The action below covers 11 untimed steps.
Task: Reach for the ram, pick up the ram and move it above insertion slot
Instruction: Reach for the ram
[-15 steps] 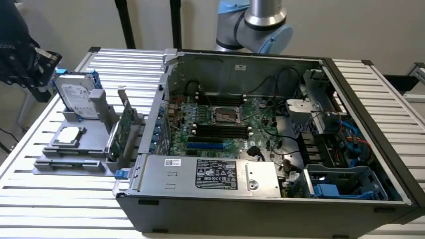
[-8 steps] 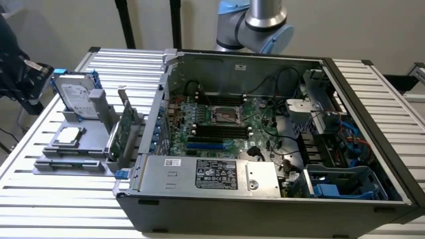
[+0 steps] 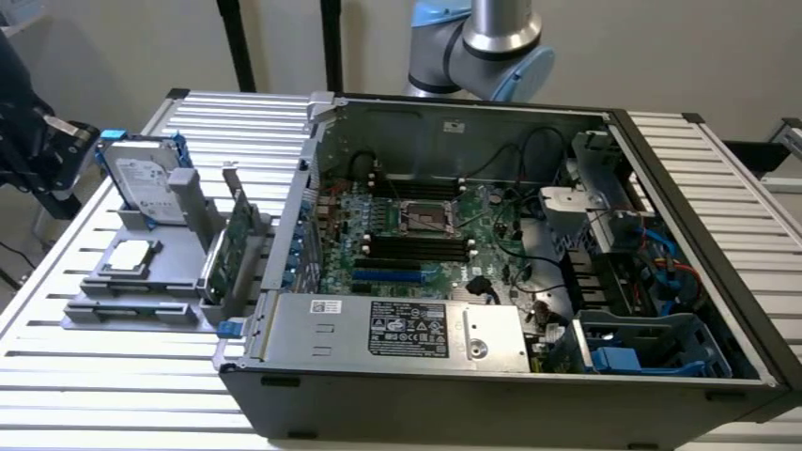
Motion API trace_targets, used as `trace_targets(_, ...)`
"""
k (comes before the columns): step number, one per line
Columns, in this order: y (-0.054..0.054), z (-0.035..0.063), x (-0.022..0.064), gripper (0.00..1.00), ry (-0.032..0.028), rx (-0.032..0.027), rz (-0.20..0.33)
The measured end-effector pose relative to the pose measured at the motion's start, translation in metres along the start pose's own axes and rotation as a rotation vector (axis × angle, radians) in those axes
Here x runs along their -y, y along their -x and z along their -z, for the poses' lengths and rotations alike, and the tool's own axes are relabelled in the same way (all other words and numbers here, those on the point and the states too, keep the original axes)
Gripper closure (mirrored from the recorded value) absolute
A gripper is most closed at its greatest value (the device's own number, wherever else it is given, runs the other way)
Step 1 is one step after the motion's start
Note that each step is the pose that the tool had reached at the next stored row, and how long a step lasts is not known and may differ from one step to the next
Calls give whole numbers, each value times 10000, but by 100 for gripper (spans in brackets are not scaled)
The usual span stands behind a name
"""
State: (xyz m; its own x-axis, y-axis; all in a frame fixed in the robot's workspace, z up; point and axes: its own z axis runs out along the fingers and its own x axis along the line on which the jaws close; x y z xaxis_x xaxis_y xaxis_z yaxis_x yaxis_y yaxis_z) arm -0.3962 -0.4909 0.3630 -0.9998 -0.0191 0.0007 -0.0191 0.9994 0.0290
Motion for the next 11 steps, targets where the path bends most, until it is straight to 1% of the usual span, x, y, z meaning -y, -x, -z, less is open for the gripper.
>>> trace_targets(11, 0, 0, 0, 89, 0, 0, 27)
